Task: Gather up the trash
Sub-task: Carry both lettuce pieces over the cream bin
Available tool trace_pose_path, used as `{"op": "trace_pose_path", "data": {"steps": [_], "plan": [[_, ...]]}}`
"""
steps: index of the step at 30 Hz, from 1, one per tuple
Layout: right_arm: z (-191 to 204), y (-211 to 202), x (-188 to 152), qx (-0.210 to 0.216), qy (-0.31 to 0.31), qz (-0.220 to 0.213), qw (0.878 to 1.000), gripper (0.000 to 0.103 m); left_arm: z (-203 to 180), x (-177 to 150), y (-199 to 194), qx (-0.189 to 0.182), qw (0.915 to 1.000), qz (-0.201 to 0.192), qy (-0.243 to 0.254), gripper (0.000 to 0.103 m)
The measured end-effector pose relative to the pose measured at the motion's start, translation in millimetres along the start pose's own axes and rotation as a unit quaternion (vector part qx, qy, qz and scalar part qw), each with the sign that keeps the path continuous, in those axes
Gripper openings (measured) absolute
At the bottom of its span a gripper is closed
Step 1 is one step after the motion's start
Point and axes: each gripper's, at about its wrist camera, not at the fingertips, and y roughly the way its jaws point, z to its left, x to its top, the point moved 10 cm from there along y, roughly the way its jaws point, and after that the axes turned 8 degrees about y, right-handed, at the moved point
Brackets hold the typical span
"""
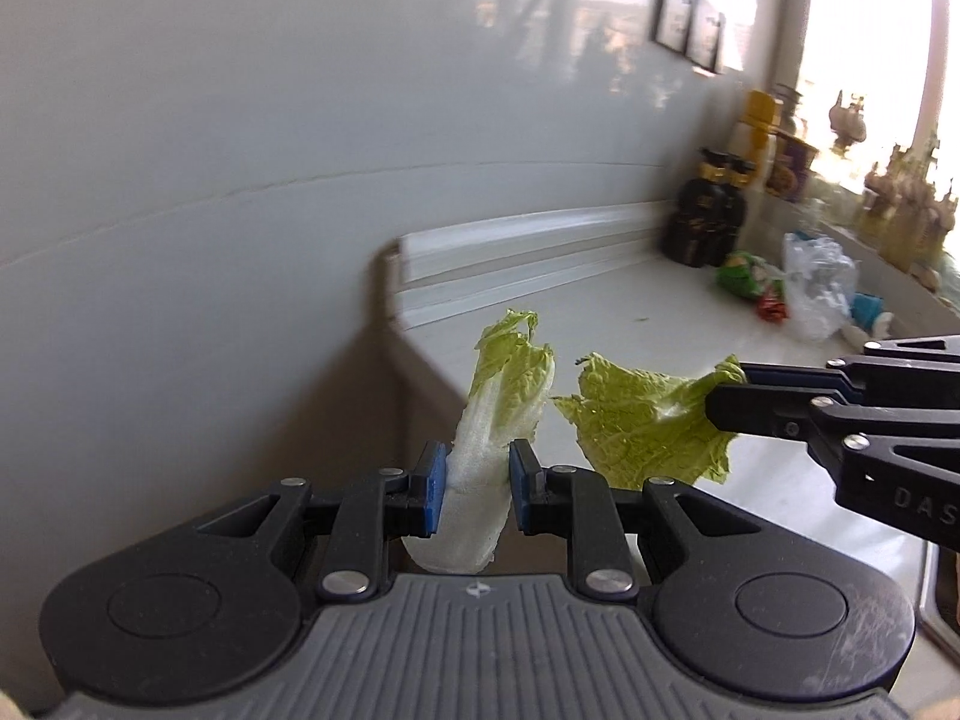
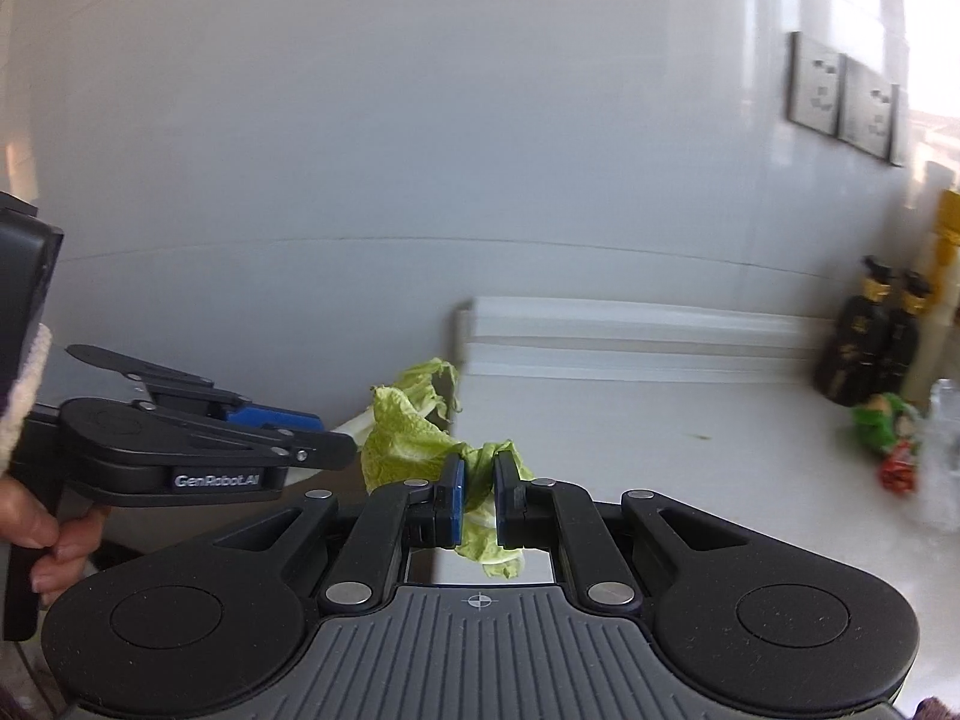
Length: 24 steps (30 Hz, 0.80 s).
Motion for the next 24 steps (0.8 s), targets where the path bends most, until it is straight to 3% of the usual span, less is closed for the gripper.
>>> {"op": "trace_pose_path", "data": {"steps": [9,24], "plan": [[48,31,-18,0.024,-0.025,0.023,0.999,0.009,44,-46,11,0.034,0.9978,0.032,-0.047,0.02],[98,106,-93,0.025,-0.055,0.126,0.99,0.009,84,-143,52,0.065,0.9843,0.118,-0.114,0.02]]}}
